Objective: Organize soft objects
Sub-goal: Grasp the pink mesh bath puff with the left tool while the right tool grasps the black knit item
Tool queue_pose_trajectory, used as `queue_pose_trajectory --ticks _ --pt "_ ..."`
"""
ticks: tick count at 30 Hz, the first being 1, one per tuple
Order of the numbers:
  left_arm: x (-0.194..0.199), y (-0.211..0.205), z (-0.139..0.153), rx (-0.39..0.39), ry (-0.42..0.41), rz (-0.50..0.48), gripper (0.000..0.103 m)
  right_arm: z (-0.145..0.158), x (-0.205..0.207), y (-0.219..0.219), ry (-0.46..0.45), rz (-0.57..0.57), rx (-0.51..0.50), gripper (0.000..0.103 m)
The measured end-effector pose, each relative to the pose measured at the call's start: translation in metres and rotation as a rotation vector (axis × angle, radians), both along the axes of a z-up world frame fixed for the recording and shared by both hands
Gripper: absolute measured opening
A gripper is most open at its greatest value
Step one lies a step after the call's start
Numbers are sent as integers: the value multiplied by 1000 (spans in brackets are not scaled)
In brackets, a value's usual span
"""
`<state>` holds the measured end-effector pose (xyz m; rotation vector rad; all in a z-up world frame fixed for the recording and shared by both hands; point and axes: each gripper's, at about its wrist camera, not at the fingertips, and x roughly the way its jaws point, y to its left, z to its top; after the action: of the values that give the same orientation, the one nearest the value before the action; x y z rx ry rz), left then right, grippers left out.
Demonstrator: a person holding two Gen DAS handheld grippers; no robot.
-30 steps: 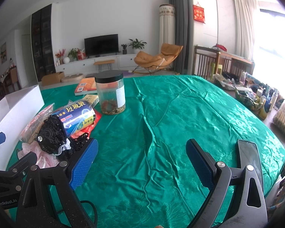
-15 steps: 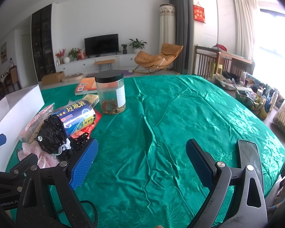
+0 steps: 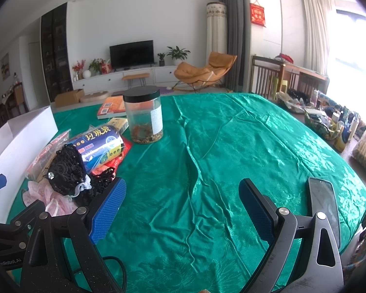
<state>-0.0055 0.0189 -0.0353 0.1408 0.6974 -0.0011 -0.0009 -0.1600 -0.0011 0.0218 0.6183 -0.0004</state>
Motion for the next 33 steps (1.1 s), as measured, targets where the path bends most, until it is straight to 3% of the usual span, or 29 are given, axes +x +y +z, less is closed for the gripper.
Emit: queue_pose_trajectory --ticks 13,24,27,30,33 --pt "2 31 -43 -32 158 33 103 -9 10 3 65 27 16 95" --pt "3 41 -71 -45 272 30 103 -18 16 -37 113 -25 247 95" --pt "2 46 -73 -64 275 33 103 -20 18 -35 131 30 296 95" --pt "2 49 -75 -83 275 33 103 -21 20 -20 150 102 282 95" --pt "3 50 -75 -100 280 33 103 -20 22 3 176 240 305 95"
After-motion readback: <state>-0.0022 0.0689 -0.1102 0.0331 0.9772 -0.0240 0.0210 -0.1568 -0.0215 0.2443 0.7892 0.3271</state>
